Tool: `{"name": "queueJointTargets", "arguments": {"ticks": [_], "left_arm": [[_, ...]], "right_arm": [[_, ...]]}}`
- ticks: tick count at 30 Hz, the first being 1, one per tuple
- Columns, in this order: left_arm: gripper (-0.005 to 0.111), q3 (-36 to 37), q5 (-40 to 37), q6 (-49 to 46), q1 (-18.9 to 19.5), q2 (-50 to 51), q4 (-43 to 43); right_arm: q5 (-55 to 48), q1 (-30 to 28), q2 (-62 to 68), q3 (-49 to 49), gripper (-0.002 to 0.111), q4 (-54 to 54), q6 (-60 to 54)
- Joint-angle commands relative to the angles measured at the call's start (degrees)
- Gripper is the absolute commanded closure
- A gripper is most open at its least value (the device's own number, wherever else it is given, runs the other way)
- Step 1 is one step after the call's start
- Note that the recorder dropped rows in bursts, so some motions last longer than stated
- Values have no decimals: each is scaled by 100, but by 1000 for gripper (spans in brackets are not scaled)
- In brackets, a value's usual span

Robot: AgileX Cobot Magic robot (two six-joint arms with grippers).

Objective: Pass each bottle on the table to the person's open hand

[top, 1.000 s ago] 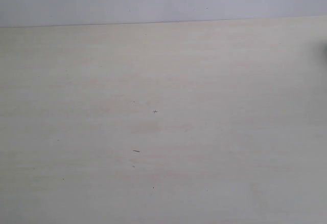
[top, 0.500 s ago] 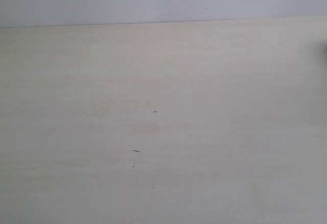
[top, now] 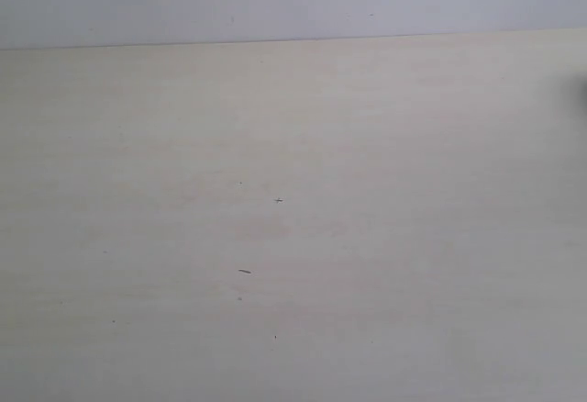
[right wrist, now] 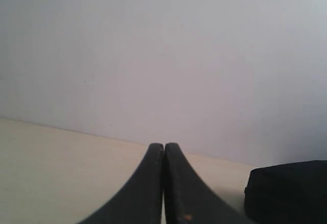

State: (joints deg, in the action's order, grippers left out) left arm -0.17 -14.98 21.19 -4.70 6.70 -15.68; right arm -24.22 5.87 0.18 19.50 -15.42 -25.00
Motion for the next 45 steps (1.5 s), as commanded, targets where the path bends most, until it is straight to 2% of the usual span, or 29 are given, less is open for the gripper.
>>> {"name": "queueJointTargets", "arguments": {"ticks": [1, 3, 7, 9, 18, 23, 45], "left_arm": [[107, 17, 8, 17, 4, -26, -5], [107, 17, 8, 17, 4, -26, -5], [107, 17, 8, 17, 4, -26, -17], [107, 17, 8, 17, 4, -26, -17], [107, 17, 8, 17, 4, -26, -17], [107, 17, 8, 17, 4, -26, -17], [107, 17, 8, 17, 4, -26, -17]], "right_arm": [[290, -50, -18, -290, 108, 84, 105], [332, -50, -18, -458, 108, 347, 516], [351, -50, -18, -894, 108, 2016, 2648], [522, -50, -18, -1135, 108, 2374, 3248], [846, -50, -18, -1950, 108, 2370, 3268], [636, -50, -18, -1950, 108, 2437, 2975], [702, -50, -18, -1950, 108, 2402, 2983]]}}
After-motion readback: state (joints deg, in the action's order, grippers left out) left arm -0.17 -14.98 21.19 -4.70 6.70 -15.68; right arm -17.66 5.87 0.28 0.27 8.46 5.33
